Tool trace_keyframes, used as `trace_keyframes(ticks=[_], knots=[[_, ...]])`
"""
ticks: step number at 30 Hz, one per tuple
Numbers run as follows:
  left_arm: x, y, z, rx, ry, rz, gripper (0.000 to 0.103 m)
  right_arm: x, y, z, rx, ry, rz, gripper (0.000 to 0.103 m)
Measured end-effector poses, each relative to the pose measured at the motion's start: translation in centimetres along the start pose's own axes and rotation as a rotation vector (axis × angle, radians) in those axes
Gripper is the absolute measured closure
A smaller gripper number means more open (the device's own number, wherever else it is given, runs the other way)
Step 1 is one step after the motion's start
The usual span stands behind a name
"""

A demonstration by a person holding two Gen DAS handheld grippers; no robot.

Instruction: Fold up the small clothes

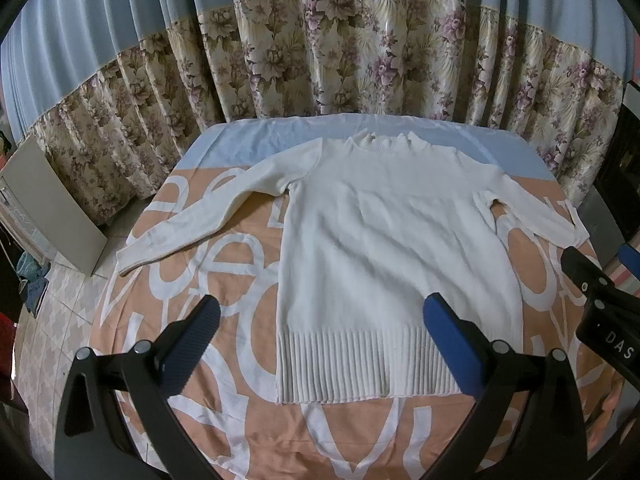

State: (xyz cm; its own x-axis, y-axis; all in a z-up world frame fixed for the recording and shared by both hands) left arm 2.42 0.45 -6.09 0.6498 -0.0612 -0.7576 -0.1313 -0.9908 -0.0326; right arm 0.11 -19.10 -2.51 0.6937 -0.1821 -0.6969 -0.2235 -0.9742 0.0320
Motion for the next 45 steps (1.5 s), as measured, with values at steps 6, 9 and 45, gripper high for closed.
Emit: trace_keyframes(ticks=[6, 9, 45], knots=[[0.8, 0.1, 0.7, 0.002, -0.014, -0.004, 0.002, 0.9, 0.1, 0.5, 0.000, -0.012, -0.001, 0.003], [1.2, 0.4, 0.3, 0.003, -0.025, -0.004, 0.002, 1.7, 0.4, 0.7, 0.002, -0.018, 0.005, 0.003], [18.8, 4.7, -8.5, 0.019, -0.115, 0.101, 0.001, 15.4, 7.0, -3.8, 0.032, 0.009, 0.022, 0.003]])
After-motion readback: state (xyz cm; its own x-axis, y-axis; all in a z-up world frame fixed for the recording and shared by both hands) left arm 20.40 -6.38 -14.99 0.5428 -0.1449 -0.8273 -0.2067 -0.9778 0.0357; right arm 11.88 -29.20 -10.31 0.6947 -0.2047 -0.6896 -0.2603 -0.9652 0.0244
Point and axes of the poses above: each gripper's, at about its wrist camera, not at the fingertips, and x roughly the way its jaws point, y to its right, z to its underside, the point moved 4 cm from there along x, roughly the way its jaws point, and after that the axes turned 4 degrees about z, right-handed, at the moved point
